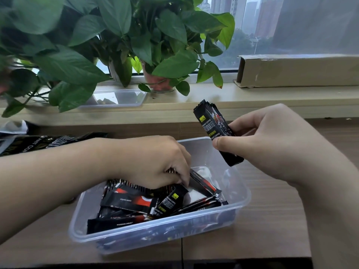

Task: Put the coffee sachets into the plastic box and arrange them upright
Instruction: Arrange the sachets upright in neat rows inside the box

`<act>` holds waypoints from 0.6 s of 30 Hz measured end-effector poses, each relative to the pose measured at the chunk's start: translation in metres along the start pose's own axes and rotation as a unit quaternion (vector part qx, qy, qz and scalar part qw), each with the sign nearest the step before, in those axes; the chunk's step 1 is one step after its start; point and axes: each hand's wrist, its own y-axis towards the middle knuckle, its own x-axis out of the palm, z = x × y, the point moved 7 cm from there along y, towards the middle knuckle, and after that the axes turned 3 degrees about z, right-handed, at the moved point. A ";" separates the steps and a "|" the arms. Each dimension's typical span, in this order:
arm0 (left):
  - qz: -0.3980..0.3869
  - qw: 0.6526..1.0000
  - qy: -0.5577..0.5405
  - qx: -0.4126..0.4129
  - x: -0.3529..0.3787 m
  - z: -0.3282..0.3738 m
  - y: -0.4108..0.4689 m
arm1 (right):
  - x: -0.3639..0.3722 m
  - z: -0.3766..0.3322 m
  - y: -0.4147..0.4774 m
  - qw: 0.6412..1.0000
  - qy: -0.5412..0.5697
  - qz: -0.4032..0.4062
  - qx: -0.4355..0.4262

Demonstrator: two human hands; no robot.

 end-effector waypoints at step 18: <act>-0.055 0.985 0.161 -0.030 0.017 -0.002 0.026 | 0.002 -0.001 0.000 1.000 -0.016 -0.006 0.005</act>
